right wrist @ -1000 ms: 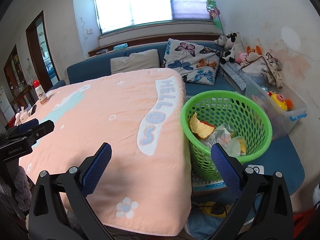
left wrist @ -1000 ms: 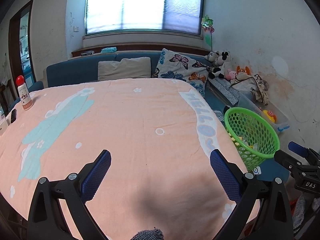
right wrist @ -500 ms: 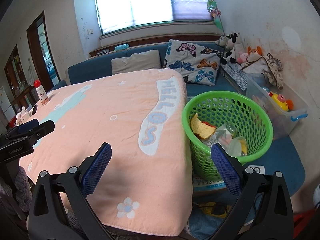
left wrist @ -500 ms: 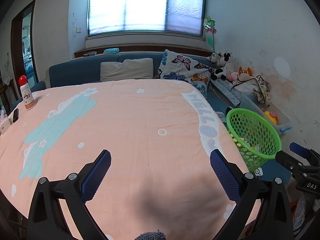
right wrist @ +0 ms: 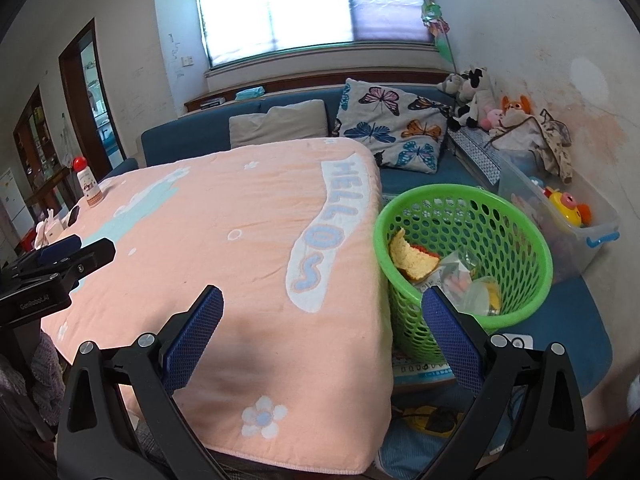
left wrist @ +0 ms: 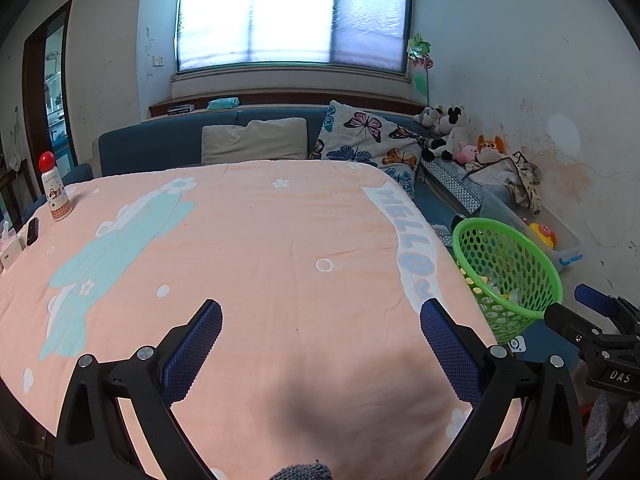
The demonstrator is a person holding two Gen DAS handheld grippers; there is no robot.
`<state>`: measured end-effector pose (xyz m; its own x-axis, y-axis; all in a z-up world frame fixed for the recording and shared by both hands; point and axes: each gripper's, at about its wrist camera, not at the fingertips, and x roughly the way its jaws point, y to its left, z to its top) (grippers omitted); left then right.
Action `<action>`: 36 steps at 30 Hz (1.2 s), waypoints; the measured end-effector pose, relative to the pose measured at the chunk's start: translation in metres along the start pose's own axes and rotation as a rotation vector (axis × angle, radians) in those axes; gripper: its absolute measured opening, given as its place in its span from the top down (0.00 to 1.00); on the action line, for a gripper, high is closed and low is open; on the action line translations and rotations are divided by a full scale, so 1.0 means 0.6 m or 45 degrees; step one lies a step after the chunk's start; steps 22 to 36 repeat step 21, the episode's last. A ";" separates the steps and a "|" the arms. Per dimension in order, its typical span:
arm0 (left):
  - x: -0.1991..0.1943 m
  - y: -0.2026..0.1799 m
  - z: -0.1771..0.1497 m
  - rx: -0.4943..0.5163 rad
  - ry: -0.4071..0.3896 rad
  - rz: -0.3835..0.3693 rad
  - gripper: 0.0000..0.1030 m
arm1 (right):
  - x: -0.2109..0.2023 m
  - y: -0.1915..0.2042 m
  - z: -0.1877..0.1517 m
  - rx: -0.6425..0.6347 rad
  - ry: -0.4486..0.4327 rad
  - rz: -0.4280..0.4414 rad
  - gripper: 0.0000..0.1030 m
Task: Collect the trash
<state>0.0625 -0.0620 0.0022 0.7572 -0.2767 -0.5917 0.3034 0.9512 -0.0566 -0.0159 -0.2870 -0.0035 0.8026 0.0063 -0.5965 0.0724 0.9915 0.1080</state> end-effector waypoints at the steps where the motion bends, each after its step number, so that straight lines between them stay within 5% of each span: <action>1: 0.000 0.000 0.001 -0.001 0.001 0.001 0.07 | 0.000 0.000 0.000 -0.002 0.000 0.002 0.04; 36: 0.004 0.009 0.001 -0.012 0.005 0.036 0.08 | 0.017 0.016 -0.005 -0.012 0.020 0.026 0.04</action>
